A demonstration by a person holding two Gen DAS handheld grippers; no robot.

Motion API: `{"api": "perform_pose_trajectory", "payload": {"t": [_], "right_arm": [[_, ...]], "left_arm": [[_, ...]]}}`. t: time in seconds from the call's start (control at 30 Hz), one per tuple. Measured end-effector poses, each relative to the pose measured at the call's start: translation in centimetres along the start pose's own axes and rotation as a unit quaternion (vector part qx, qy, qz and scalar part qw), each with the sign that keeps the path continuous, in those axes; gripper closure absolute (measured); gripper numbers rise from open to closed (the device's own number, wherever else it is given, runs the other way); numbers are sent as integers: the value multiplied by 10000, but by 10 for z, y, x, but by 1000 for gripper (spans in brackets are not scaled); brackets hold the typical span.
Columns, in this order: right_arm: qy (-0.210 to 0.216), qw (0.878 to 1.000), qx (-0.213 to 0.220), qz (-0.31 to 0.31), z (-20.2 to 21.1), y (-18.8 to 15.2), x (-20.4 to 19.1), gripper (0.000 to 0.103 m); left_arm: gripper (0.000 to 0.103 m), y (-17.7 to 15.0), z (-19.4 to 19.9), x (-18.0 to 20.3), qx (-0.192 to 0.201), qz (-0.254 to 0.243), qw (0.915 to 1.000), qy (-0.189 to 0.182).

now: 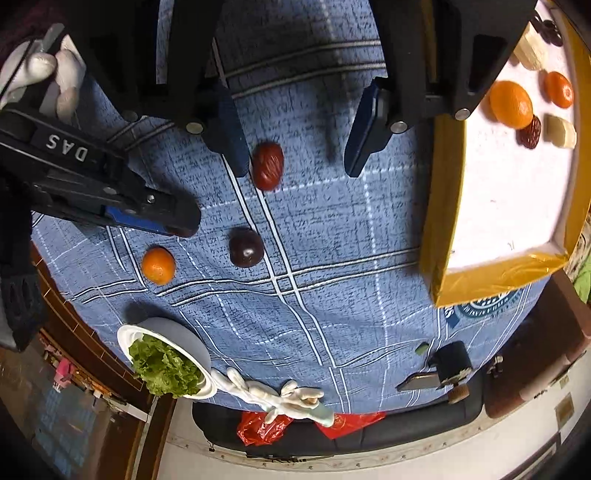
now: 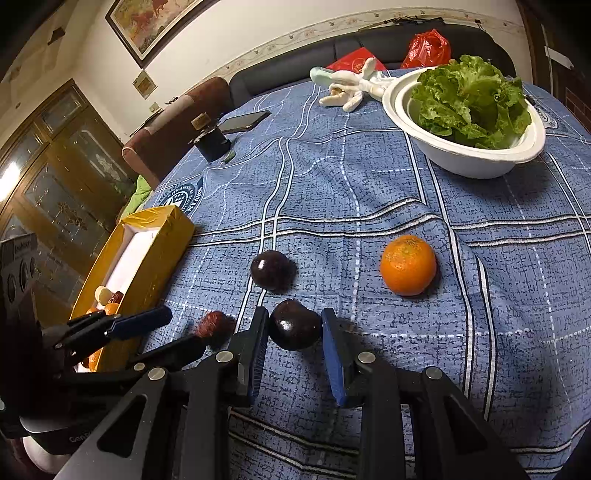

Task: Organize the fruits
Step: 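Grasp a dark plum with the right gripper while the left gripper grasps a red jujube, then carry the plum and jujube into the tray and open both grippers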

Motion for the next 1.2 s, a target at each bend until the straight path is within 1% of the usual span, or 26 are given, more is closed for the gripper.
{"api": "perform_pose_trajectory", "payload": {"t": [0.13,0.17,0.23,0.27,0.37,0.47,0.53,0.6,0.7,0.77,0.83,0.9,0.93,0.97,1.03,1.07,1.17,1.2], "right_arm": [[8,9999,-6,-108,0,1,5,71],[21,9999,0,-143,1,1,7,71],[46,9998,12,-200,1,2,9,71],[55,9997,20,-223,2,3,9,71],[55,9997,18,-250,1,2,11,71],[122,9996,33,-237,2,2,8,71],[242,9994,85,-210,5,3,4,71],[327,9992,157,-157,9,4,-1,71],[474,9986,211,-53,12,1,-14,71],[550,9983,199,50,12,-2,-26,71],[525,9983,196,161,13,-5,-39,71],[636,9973,162,317,16,-8,-61,70],[742,9965,136,360,18,-11,-72,70],[957,9947,72,357,19,-14,-86,70],[1527,9878,-160,276,17,-21,-117,70],[1723,9843,-263,258,15,-24,-129,70],[2265,9720,-594,189,6,-33,-169,70],[2359,9693,-674,175,2,-35,-179,70]], "left_arm": [[51,-3,-15,6,-137,-31,9999,-34],[54,-3,-15,7,-68,-76,9999,49],[84,-3,-14,10,36,-155,9998,140],[86,-3,-14,10,45,-154,9998,138],[86,-5,-11,8,99,-10,9999,-14],[86,-7,0,-1,223,361,9989,-176],[86,-8,20,-13,432,705,9961,-317],[86,-11,41,-26,663,922,9930,-317],[86,-21,78,-60,987,1292,9865,-186],[86,-32,98,-89,1131,1520,9819,2],[86,-44,113,-113,1230,1720,9772,181],[86,-59,128,-142,1320,1936,9712,422],[86,-65,132,-153,1348,2022,9687,508],[86,-71,136,-165,1368,2126,9658,573],[86,-83,140,-184,1394,2351,9600,605],[86,-90,142,-194,1402,2465,9570,618],[86,-101,144,-207,1409,2628,9526,601],[86,-105,144,-211,1398,2679,9515,580]]}}
Point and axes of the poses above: each gripper's, at about its wrist camera, not at the fingertips, and z roughly against the way its jaws point, x to its right, y to its top, the point moved 8 cm from there along -z, roughly the way its jaws point, and after that the axes turned 4 degrees about -y, right-handed, at the moved point
